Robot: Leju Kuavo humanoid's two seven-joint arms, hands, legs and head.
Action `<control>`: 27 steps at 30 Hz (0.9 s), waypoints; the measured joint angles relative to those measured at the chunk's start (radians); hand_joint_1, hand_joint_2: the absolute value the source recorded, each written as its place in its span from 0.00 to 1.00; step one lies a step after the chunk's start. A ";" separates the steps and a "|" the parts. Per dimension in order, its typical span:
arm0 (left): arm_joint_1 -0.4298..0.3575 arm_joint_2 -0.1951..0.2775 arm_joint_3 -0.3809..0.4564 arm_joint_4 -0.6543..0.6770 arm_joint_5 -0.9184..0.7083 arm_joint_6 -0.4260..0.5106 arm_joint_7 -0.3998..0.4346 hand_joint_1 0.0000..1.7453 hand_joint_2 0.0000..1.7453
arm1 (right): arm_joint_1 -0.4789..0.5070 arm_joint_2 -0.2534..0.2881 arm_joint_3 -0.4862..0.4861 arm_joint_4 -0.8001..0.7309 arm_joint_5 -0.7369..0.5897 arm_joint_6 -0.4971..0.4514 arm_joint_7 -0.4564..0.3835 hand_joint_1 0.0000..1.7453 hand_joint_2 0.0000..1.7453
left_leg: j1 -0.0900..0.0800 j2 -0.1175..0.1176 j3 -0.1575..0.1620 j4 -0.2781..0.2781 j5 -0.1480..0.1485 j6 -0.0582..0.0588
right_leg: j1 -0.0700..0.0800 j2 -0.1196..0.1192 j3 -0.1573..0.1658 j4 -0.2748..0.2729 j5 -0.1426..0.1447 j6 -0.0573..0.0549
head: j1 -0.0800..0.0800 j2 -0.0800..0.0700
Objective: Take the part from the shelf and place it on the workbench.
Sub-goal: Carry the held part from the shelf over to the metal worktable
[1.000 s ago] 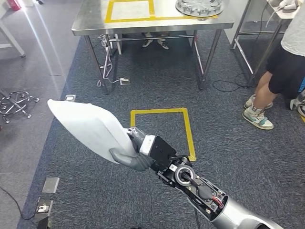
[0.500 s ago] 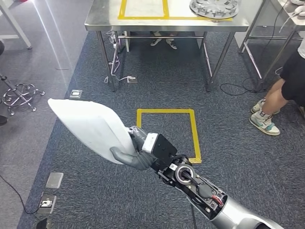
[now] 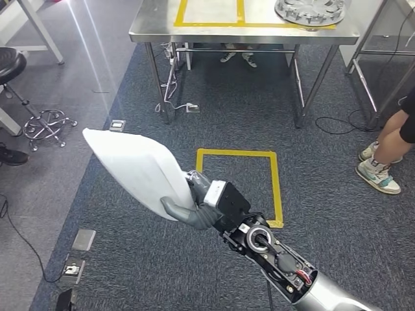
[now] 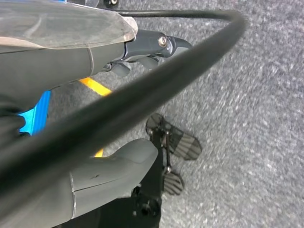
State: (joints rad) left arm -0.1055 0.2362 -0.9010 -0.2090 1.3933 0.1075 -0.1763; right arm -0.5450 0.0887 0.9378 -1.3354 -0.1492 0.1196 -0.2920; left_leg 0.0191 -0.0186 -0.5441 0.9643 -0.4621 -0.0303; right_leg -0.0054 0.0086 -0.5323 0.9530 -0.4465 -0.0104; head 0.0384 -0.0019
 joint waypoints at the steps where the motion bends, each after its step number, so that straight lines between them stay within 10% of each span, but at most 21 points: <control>1: -0.001 0.000 0.000 0.000 0.001 0.000 0.000 0.00 1.00 | -0.002 0.000 0.000 0.000 0.000 0.002 0.000 0.98 1.00 | 0.000 0.003 -0.016 0.034 -0.017 -0.005 | -0.003 -0.002 0.006 -0.006 0.001 -0.004 | -0.005 0.000; 4: -0.001 0.000 0.000 0.000 0.002 0.001 0.000 0.00 1.00 | -0.005 0.001 0.001 0.001 0.000 0.005 0.000 0.98 1.00 | 0.001 0.009 -0.130 0.233 -0.091 -0.016 | -0.003 -0.008 0.014 -0.011 -0.003 -0.014 | -0.028 0.000; 6: 0.002 0.000 0.000 0.000 0.002 0.001 0.000 0.00 1.00 | -0.004 0.001 0.002 0.002 0.000 0.006 0.000 0.98 1.00 | 0.001 0.009 -0.179 0.290 -0.083 -0.018 | -0.002 -0.009 0.018 -0.011 -0.008 -0.016 | -0.039 0.000; 10: 0.001 0.002 0.000 0.000 0.002 0.001 0.000 0.00 1.00 | -0.005 0.001 0.003 0.003 0.000 0.006 0.000 0.98 1.00 | -0.001 0.017 -0.082 0.044 0.059 -0.009 | 0.001 -0.009 0.036 -0.009 -0.027 -0.005 | -0.060 0.000; 16: 0.000 0.001 0.001 0.000 0.005 0.002 0.003 0.00 1.00 | -0.007 0.001 0.003 0.002 0.000 0.006 0.000 0.98 1.00 | -0.003 0.016 -0.049 -0.013 0.055 0.029 | 0.003 -0.010 0.023 0.031 -0.070 0.022 | -0.050 0.000; 20: 0.000 0.001 0.005 0.000 0.007 0.006 0.004 0.00 1.00 | -0.002 0.001 0.003 0.003 0.000 0.011 -0.001 0.98 1.00 | -0.006 0.015 -0.033 -0.014 0.043 0.044 | 0.002 -0.010 -0.112 0.298 -0.170 0.027 | -0.031 0.000; 22: 0.000 0.000 0.006 0.000 0.008 0.010 0.006 0.00 1.00 | 0.001 0.001 0.003 0.003 0.002 0.014 -0.001 0.98 1.00 | -0.008 0.011 -0.021 -0.013 0.034 0.044 | 0.002 -0.010 -0.130 0.302 -0.136 0.024 | -0.025 0.000; 25: 0.000 -0.003 0.008 0.000 0.010 0.013 0.007 0.00 1.00 | 0.000 0.003 0.003 0.003 0.004 0.015 -0.002 0.98 1.00 | -0.011 0.006 0.000 -0.013 0.019 0.039 | 0.007 -0.007 -0.049 0.096 -0.012 0.008 | -0.014 0.000; 27: 0.000 -0.006 0.012 0.000 0.012 0.015 0.007 0.00 1.00 | -0.002 0.006 0.004 0.003 0.004 0.015 -0.004 0.98 1.00 | -0.012 0.005 -0.001 -0.011 0.016 0.031 | 0.012 -0.005 -0.016 0.022 0.006 0.001 | -0.010 0.000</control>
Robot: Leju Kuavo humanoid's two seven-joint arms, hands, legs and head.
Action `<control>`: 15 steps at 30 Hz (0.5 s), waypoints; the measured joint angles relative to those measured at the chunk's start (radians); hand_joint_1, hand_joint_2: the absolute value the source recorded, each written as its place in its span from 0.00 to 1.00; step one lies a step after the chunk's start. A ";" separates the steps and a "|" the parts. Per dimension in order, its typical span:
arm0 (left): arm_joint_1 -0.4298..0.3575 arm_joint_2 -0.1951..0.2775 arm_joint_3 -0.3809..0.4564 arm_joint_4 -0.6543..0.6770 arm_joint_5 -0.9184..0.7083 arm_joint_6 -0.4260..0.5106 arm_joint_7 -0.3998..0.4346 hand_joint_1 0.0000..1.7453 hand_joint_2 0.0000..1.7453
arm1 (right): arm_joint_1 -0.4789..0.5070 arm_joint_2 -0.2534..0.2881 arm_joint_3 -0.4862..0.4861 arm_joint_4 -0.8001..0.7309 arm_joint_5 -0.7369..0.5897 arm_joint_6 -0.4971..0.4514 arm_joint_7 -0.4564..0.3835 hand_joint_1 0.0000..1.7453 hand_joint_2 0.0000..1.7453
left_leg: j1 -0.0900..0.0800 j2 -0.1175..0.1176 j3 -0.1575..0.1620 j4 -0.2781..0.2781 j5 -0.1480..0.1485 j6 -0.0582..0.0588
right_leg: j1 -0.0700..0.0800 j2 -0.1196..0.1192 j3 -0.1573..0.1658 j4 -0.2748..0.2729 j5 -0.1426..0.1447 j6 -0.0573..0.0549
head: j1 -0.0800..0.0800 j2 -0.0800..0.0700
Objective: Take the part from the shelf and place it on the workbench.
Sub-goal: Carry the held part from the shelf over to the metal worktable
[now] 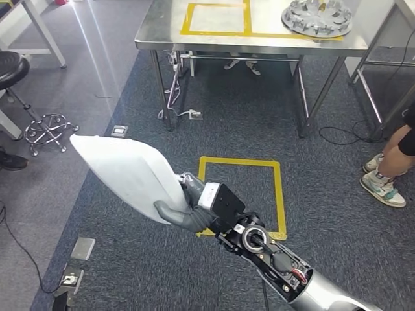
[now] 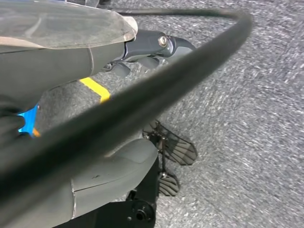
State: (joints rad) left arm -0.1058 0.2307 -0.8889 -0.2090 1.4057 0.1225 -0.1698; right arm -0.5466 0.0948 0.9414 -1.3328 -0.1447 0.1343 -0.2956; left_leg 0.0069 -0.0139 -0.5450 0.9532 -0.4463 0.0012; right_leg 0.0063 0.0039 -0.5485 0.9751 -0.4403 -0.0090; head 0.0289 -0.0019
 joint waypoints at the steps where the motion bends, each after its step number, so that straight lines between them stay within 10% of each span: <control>1: 0.000 0.000 0.002 0.000 0.001 0.001 0.000 0.00 1.00 | -0.001 0.001 0.000 0.000 0.000 0.000 -0.001 0.98 1.00 | 0.000 0.001 -0.002 0.000 0.001 -0.005 | 0.002 0.001 0.005 -0.007 -0.003 -0.001 | -0.001 0.000; 5: -0.001 -0.001 0.007 0.000 0.005 0.003 0.000 0.00 1.00 | -0.003 0.008 0.000 -0.001 0.000 0.000 -0.002 0.98 1.00 | 0.002 0.005 -0.032 0.069 -0.040 -0.026 | -0.008 -0.001 0.022 -0.034 0.000 -0.013 | -0.014 0.000; 9: 0.001 -0.001 0.013 0.000 0.008 0.003 0.000 0.00 1.00 | -0.003 0.012 0.001 0.000 0.000 0.006 -0.002 0.98 1.00 | 0.011 0.006 -0.169 0.299 -0.113 -0.045 | -0.008 -0.005 0.028 -0.037 -0.004 -0.020 | -0.036 0.000; 15: 0.001 -0.001 0.019 0.000 0.009 0.004 0.000 0.00 1.00 | -0.002 0.017 0.005 0.000 0.002 0.010 -0.003 0.98 1.00 | 0.020 0.011 -0.055 0.014 0.040 -0.044 | -0.006 -0.003 0.041 -0.028 -0.029 0.004 | -0.059 0.000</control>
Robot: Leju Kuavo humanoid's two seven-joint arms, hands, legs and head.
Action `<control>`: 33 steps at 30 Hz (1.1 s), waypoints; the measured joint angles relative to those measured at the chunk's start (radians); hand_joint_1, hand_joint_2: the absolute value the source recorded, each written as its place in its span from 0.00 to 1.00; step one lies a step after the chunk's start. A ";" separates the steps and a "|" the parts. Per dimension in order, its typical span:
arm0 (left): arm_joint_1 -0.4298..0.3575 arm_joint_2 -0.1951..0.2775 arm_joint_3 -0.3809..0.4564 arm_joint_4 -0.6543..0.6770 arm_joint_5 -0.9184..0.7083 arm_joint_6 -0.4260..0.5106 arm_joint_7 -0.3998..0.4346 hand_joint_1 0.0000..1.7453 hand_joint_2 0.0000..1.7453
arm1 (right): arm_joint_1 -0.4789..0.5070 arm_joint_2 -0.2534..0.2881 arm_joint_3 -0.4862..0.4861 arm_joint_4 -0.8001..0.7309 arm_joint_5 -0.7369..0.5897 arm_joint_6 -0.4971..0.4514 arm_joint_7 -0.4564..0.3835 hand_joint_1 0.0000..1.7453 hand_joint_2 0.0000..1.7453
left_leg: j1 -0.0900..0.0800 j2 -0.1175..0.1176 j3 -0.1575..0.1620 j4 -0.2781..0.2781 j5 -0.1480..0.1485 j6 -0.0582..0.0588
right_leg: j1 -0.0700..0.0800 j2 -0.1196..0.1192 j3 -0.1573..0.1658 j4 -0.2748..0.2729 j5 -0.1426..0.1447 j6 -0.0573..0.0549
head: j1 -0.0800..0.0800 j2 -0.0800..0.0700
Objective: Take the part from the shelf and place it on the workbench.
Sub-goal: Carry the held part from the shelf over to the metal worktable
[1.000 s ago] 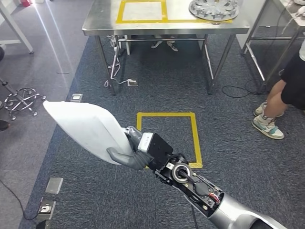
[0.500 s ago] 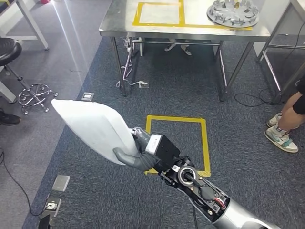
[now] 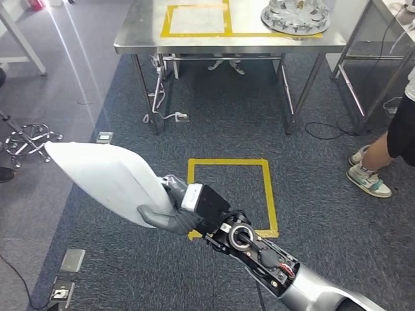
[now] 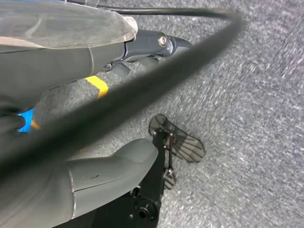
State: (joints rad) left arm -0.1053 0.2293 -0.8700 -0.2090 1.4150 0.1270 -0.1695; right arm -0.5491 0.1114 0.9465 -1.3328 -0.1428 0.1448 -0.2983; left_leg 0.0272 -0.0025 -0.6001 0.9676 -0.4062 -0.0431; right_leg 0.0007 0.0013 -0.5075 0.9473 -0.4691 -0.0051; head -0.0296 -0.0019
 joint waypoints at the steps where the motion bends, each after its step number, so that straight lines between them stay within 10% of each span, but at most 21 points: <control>1: 0.000 -0.001 0.000 0.000 0.001 0.000 0.000 0.00 1.00 | 0.000 0.001 0.000 0.000 0.000 0.000 0.000 0.98 1.00 | -0.003 -0.002 0.002 -0.004 -0.005 0.008 | 0.002 0.000 0.000 0.000 -0.002 0.005 | 0.002 0.000; 4: 0.000 -0.002 0.001 0.000 0.002 0.000 0.001 0.00 1.00 | -0.001 0.002 0.001 0.000 0.002 0.005 -0.002 0.98 1.00 | -0.003 -0.003 0.007 -0.007 -0.008 0.030 | -0.003 0.000 -0.006 0.019 -0.022 0.018 | 0.014 0.000; 8: 0.001 0.000 0.008 0.000 0.002 0.002 0.001 0.00 1.00 | -0.002 0.005 0.001 0.003 0.005 0.009 -0.006 0.98 1.00 | -0.008 -0.002 0.020 -0.009 -0.018 0.050 | -0.006 0.000 -0.132 0.278 -0.132 0.026 | 0.036 0.000; 10: 0.001 -0.001 0.013 0.000 0.003 0.002 0.001 0.00 1.00 | -0.002 0.005 0.001 0.007 0.005 0.010 -0.007 0.98 1.00 | -0.012 -0.005 0.027 -0.009 -0.023 0.053 | -0.007 0.000 -0.166 0.326 -0.124 0.023 | 0.044 0.000; 14: 0.001 -0.003 0.016 0.000 0.003 0.002 0.001 0.00 1.00 | -0.004 0.006 0.001 0.009 0.005 0.010 -0.012 0.98 1.00 | -0.018 -0.011 0.052 -0.008 -0.039 0.047 | 0.003 0.001 -0.060 0.073 0.017 0.000 | 0.056 0.000; 20: 0.000 -0.005 0.018 0.000 0.004 0.001 0.001 0.00 1.00 | -0.007 0.014 0.001 0.009 0.005 0.010 -0.014 0.98 1.00 | -0.015 -0.006 0.033 0.028 -0.063 0.019 | 0.000 0.002 -0.016 -0.006 0.028 -0.014 | 0.052 0.000; 23: -0.001 -0.004 0.018 0.000 0.005 0.001 0.001 0.00 1.00 | -0.009 0.017 0.002 0.011 0.005 0.010 -0.014 0.98 1.00 | -0.011 -0.005 -0.070 0.218 -0.142 0.007 | -0.002 -0.002 -0.010 -0.012 0.029 -0.020 | 0.033 0.000; 25: 0.003 -0.004 0.019 0.000 0.005 0.001 0.001 0.00 1.00 | -0.008 0.018 0.002 0.014 0.004 0.011 -0.013 0.98 1.00 | -0.006 -0.005 -0.118 0.282 -0.143 0.001 | -0.002 -0.002 -0.009 -0.012 0.025 -0.020 | 0.023 0.000; 29: 0.003 -0.002 0.020 0.000 0.005 0.001 0.001 0.00 1.00 | -0.008 0.018 0.002 0.016 0.005 0.012 -0.013 0.98 1.00 | 0.005 -0.002 -0.026 0.055 -0.015 -0.006 | -0.002 0.000 -0.003 -0.001 0.008 -0.004 | 0.005 0.000; 33: 0.003 -0.005 0.024 0.000 0.005 0.001 0.001 0.00 1.00 | -0.010 0.019 0.002 0.016 0.005 0.012 -0.013 0.98 1.00 | 0.000 -0.006 -0.002 0.003 -0.009 0.019 | 0.001 0.002 -0.004 0.004 -0.006 0.014 | 0.014 0.000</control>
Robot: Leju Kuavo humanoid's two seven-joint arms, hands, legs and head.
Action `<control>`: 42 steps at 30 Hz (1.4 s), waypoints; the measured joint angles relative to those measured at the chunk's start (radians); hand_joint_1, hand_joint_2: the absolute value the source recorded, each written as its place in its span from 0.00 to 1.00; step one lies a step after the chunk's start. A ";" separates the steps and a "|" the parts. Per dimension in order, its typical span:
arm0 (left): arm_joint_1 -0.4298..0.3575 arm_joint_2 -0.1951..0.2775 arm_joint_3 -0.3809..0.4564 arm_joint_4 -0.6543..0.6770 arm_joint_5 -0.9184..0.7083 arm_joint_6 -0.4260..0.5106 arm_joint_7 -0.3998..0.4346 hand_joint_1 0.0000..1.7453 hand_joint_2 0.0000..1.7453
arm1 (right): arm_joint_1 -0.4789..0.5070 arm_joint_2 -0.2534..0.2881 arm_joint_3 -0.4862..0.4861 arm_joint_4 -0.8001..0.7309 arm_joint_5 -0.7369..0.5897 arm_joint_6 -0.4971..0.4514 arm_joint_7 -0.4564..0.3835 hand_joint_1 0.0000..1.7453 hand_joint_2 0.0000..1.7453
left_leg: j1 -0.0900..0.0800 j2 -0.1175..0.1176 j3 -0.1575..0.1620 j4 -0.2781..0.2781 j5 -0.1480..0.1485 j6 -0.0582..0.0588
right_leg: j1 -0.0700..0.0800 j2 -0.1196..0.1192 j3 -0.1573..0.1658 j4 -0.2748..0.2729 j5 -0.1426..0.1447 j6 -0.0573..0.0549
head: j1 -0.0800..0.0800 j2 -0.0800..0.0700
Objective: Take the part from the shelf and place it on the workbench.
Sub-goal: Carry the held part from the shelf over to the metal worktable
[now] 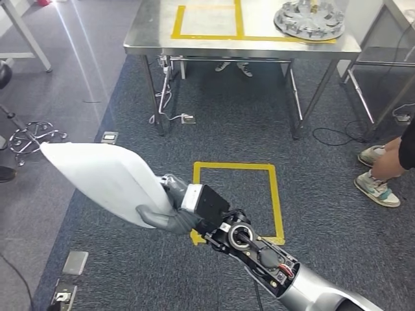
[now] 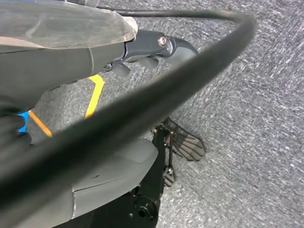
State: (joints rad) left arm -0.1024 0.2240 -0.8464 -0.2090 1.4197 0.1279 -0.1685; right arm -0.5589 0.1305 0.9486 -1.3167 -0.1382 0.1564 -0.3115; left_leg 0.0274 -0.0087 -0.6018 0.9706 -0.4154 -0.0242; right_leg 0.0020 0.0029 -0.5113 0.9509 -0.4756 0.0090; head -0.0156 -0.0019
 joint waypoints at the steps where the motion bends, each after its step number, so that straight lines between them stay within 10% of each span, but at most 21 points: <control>1: 0.000 0.000 0.000 0.000 0.000 0.000 0.000 0.00 1.00 | 0.000 0.000 0.000 0.000 0.000 0.000 0.000 0.98 1.00 | 0.000 0.000 0.003 -0.001 -0.002 0.007 | -0.002 0.000 -0.002 0.008 -0.008 0.005 | 0.004 0.000; 7: 0.001 0.001 0.002 0.000 -0.003 -0.001 0.000 0.00 1.00 | 0.003 0.000 0.000 0.000 0.000 -0.002 0.003 0.98 1.00 | -0.010 0.001 0.021 -0.003 -0.015 0.031 | -0.005 -0.001 -0.162 0.325 -0.130 0.013 | 0.033 0.000; 12: 0.001 -0.002 0.002 0.000 -0.002 -0.002 0.000 0.00 1.00 | 0.000 0.000 0.000 0.000 -0.003 -0.002 0.004 0.98 1.00 | -0.018 -0.003 0.047 -0.003 -0.034 0.026 | 0.007 0.000 -0.056 0.058 0.027 -0.018 | 0.049 0.000; 17: -0.001 -0.002 0.003 0.000 -0.003 -0.002 0.000 0.00 1.00 | -0.002 0.003 0.000 0.000 -0.004 -0.002 0.003 0.98 1.00 | -0.017 0.000 0.038 0.015 -0.046 0.002 | 0.006 0.002 -0.021 0.000 0.032 -0.029 | 0.047 0.000; 22: 0.000 -0.001 0.003 0.000 -0.003 -0.002 0.000 0.00 1.00 | -0.004 0.008 0.000 0.001 -0.004 -0.003 0.003 0.98 1.00 | -0.009 0.002 -0.116 0.282 -0.141 -0.021 | 0.001 -0.003 -0.007 -0.014 0.031 -0.037 | 0.019 0.000; 27: 0.001 0.003 0.003 0.000 -0.005 -0.002 0.000 0.00 1.00 | -0.002 0.008 0.000 0.001 -0.005 -0.007 0.003 0.98 1.00 | 0.000 0.005 -0.020 0.036 0.007 -0.025 | 0.003 0.000 0.007 -0.005 0.008 -0.020 | -0.005 0.000; 32: 0.001 0.002 0.003 0.000 -0.006 -0.002 0.000 0.00 1.00 | 0.000 0.008 -0.002 -0.001 -0.008 -0.020 0.003 0.98 1.00 | -0.003 0.002 0.002 -0.004 0.002 0.010 | 0.004 0.001 0.002 0.013 -0.019 0.002 | 0.006 0.000; 37: 0.001 0.004 0.004 0.000 -0.006 -0.002 0.000 0.00 1.00 | 0.004 0.007 -0.002 0.000 -0.008 -0.023 0.003 0.98 1.00 | -0.007 0.004 0.019 -0.006 -0.011 0.031 | -0.002 0.000 -0.142 0.298 -0.128 0.015 | 0.032 0.000; 39: 0.002 0.004 0.005 0.000 -0.006 -0.002 0.000 0.00 1.00 | 0.007 0.006 -0.002 0.000 -0.013 -0.023 0.003 0.98 1.00 | -0.010 0.003 0.030 -0.006 -0.019 0.031 | -0.002 0.000 -0.149 0.282 -0.086 0.011 | 0.038 0.000; 42: 0.002 0.003 0.006 0.000 -0.006 -0.002 0.000 0.00 1.00 | 0.007 0.006 -0.003 0.000 -0.030 -0.019 0.002 0.98 1.00 | -0.014 0.003 0.052 -0.006 -0.034 0.025 | 0.004 -0.010 -0.073 0.088 0.024 -0.007 | 0.050 0.000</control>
State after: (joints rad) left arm -0.1003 0.2268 -0.8404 -0.2090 1.4137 0.1263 -0.1686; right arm -0.5518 0.1363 0.9457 -1.3167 -0.1680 0.1372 -0.3091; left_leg 0.0139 -0.0061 -0.5498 0.9649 -0.4498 0.0007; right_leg 0.0065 -0.0066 -0.5840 1.0393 -0.4518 0.0022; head 0.0342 -0.0019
